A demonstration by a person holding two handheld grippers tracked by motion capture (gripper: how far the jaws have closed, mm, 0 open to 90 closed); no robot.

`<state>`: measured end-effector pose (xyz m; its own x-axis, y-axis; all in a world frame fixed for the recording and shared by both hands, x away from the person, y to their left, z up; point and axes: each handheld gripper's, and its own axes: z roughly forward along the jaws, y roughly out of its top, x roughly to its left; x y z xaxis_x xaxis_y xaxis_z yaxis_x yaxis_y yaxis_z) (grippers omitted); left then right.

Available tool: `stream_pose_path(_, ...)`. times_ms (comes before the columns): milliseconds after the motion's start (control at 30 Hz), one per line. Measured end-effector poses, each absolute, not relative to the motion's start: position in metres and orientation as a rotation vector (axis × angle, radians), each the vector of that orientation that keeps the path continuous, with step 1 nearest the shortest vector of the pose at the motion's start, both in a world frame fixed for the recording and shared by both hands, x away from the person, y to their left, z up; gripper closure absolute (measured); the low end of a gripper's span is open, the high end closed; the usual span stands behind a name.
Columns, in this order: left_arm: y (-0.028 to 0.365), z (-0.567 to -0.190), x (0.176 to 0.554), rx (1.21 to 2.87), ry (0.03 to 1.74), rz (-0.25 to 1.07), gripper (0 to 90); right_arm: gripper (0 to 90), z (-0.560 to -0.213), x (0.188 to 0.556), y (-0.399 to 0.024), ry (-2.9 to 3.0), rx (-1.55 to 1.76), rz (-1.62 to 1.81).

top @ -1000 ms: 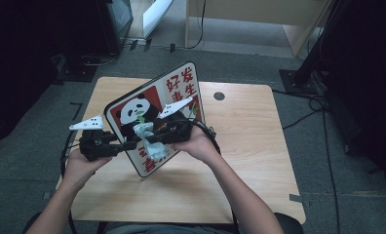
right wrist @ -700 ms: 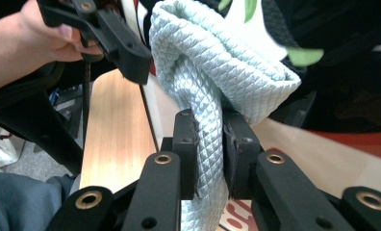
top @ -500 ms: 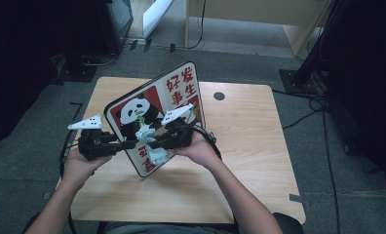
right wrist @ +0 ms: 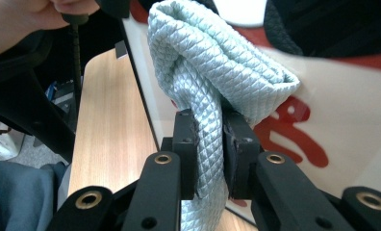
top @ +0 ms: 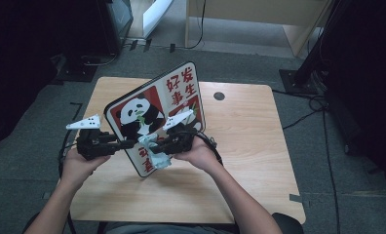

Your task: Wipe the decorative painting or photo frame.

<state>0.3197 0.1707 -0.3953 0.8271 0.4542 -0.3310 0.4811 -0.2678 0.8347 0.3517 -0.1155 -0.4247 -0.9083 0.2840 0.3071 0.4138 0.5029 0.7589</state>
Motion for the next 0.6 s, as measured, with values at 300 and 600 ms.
stream_pose_path(300,0.171,-0.396,0.320,1.902,0.698,-0.023,63.8,78.3,-0.439,0.348,-0.118,-2.603,-0.627,-1.341)
stream_pose_path(600,0.171,-0.396,0.320,1.905,0.688,-0.023,63.4,78.3,-0.453,0.345,-0.119,-2.611,-0.611,-1.327)
